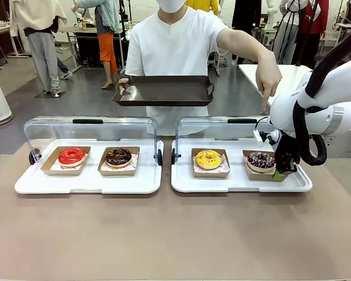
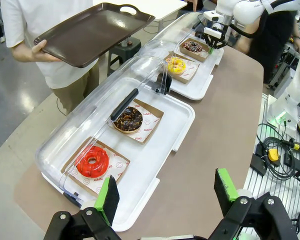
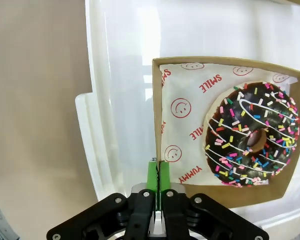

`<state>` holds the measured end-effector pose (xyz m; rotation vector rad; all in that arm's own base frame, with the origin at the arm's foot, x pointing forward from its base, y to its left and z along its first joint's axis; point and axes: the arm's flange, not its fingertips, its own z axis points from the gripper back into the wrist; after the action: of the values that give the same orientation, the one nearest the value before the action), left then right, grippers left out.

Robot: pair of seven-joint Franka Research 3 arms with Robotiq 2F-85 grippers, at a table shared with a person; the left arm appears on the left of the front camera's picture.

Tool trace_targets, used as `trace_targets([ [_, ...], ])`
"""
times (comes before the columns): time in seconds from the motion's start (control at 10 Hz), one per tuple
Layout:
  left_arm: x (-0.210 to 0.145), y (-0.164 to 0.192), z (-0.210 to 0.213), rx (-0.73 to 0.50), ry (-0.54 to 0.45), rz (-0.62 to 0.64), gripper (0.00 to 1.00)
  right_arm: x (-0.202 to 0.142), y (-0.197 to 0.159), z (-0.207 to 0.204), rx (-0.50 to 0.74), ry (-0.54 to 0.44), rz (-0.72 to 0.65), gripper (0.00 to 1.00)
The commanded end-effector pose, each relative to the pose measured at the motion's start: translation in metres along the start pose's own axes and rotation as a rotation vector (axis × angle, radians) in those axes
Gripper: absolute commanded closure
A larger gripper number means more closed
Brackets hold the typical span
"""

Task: Provide the desired donut to the person.
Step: Pick up and lift the Paper togo box containing the Donut pointed at by the person.

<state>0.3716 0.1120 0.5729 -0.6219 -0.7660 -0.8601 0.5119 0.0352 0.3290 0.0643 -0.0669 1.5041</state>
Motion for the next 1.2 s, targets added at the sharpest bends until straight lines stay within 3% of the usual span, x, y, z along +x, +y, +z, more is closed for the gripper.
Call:
trace_targets([
  [0.0, 0.002, 0.001, 0.0, 0.002, -0.003, -0.001, 0.0, 0.004, 0.0, -0.003, -0.014, -0.005, -0.001, 1.0],
  [0.6, 0.002, 0.001, 0.0, 0.002, -0.003, -0.001, 0.0, 0.04, 0.088, 0.066, 0.029, 0.121, 0.026, 1.0],
  [1.1, 0.002, 0.001, 0.0, 0.002, -0.003, -0.001, 0.0, 0.043, 0.157, 0.146, -0.145, 0.14, 0.074, 1.0],
])
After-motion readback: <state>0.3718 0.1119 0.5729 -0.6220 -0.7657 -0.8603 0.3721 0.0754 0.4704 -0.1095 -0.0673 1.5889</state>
